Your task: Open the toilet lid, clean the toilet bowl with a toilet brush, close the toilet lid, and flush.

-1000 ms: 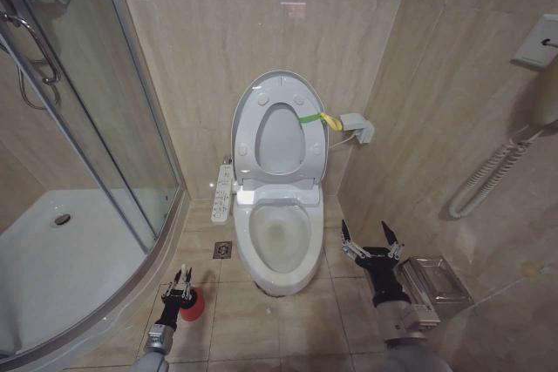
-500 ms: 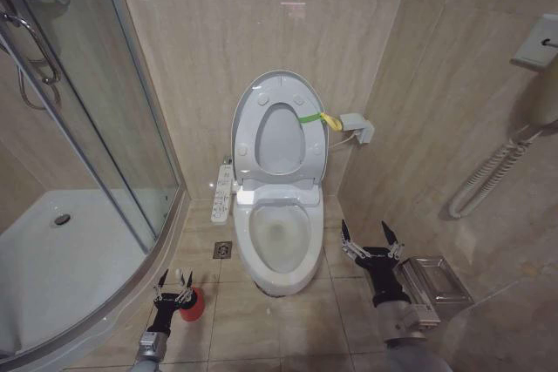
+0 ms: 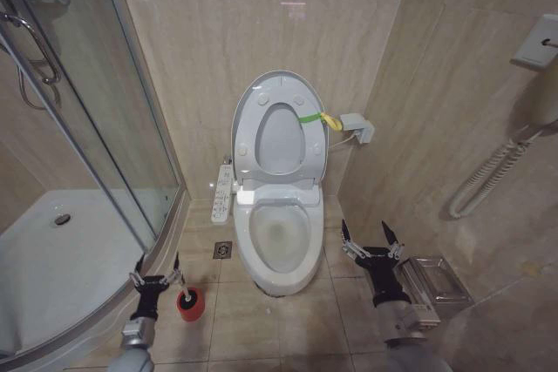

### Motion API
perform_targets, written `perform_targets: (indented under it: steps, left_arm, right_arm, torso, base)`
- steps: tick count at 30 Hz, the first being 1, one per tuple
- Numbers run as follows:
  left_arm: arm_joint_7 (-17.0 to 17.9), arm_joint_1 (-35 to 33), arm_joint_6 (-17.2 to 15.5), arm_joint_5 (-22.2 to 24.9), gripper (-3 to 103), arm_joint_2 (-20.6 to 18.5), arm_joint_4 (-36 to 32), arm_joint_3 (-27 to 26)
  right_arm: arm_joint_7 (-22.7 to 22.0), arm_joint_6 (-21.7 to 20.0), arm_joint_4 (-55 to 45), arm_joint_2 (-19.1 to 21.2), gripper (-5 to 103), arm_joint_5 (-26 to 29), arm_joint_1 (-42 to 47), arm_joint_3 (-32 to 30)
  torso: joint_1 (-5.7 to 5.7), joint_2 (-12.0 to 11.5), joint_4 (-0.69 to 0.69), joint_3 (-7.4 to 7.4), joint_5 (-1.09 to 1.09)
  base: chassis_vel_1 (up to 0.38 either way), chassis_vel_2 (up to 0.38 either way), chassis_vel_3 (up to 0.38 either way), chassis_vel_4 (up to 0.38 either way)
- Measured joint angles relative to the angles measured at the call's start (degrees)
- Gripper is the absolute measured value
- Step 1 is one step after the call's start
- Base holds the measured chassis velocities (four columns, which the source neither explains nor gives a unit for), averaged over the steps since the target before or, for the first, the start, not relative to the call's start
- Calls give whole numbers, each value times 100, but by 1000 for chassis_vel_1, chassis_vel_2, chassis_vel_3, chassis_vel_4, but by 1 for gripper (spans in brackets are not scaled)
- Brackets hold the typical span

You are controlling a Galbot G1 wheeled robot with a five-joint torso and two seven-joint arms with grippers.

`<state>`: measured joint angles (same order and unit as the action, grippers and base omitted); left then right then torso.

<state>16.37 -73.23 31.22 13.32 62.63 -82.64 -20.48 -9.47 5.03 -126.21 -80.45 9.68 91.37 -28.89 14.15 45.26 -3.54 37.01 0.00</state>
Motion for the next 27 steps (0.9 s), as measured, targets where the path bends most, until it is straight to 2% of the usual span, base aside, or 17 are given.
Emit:
perform_targets:
  steps: [3,5,9,11,13,18,27]
  left_arm:
    - [65,-336,-502,15,99,-61,-1027,-190]
    - [79,-389,-571,17,99,-61,-1177,-208]
    - [217,-765,-1192,10,99,-23,-2347,-332]
    - [236,-817,-1274,4,99,-18,-2498,-344]
    - [340,-999,-1570,-78,99,13,-2923,-401]
    - [499,-1407,-1827,-226,99,155,-3286,-444]
    - [591,-1999,-1762,-471,99,414,-3636,-345]
  right_arm:
    - [0,0,0,0,100,0,0,0]
    - [-2,0,0,0,100,0,-1,0]
    - [0,0,0,0,100,0,0,0]
    - [-1,0,0,0,100,0,0,0]
    - [-1,0,0,0,100,0,0,0]
    - [-1,0,0,0,100,0,0,0]
    - [0,0,0,0,100,0,0,0]
  torso:
    - [0,0,-1,0,1]
    - [0,0,-1,0,0]
    - [0,0,-1,0,1]
    - [0,0,-1,0,1]
    - [0,0,-1,0,1]
    - [0,0,0,0,1]
    - [0,0,-1,0,0]
  base:
    - [0,0,0,0]
    - [0,0,0,0]
    - [0,0,0,0]
    - [0,0,0,0]
    - [0,0,0,0]
    - [0,0,0,0]
    - [0,0,0,0]
